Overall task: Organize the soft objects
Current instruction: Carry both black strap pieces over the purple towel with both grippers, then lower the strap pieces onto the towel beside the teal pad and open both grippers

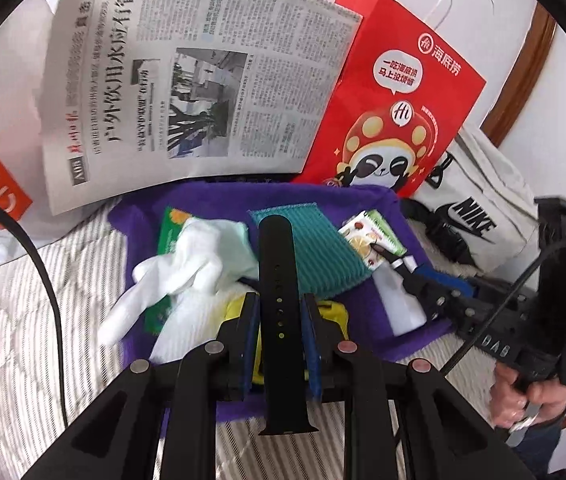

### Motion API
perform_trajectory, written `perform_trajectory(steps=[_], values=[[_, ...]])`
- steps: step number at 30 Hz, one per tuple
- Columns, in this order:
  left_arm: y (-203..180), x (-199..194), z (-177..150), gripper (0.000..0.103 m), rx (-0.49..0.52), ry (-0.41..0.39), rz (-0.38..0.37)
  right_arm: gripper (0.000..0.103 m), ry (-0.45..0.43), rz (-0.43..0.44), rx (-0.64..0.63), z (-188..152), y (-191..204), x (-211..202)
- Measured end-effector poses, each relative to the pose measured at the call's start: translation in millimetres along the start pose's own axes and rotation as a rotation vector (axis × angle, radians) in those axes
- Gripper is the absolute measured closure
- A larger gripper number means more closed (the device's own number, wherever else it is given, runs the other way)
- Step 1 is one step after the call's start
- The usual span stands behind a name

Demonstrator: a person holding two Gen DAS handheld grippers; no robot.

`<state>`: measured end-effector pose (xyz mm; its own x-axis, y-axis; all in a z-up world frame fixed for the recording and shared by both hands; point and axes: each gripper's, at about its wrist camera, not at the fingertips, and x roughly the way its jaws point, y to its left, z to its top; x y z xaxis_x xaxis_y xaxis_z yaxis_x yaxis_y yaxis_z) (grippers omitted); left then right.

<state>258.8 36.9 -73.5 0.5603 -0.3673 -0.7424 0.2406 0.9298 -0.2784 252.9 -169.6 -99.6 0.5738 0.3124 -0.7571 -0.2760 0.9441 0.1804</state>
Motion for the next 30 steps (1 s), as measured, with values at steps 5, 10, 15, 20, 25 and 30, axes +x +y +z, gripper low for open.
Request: perform_trajectory(steps=[5, 10, 15, 20, 25, 30], values=[[-1, 16, 14, 0.083, 0.003, 0.014, -0.01, 0.082, 0.003, 0.016, 0.019, 8, 2, 9], [1, 32, 25, 0.083, 0.007, 0.023, -0.016, 0.082, 0.021, -0.001, 0.015, 2, 4, 20], [10, 54, 24, 0.083, -0.011, 0.075, -0.004, 0.082, 0.04, 0.0, 0.005, -3, 6, 30], [14, 55, 23, 0.083, -0.001, 0.076, -0.003, 0.082, 0.045, -0.017, -0.014, -7, 12, 34], [16, 62, 20, 0.083, -0.007, 0.094, 0.0, 0.082, 0.052, -0.037, -0.022, -11, 13, 40], [17, 64, 19, 0.083, -0.001, 0.102, -0.011, 0.082, 0.059, -0.037, -0.016, -10, 13, 45]])
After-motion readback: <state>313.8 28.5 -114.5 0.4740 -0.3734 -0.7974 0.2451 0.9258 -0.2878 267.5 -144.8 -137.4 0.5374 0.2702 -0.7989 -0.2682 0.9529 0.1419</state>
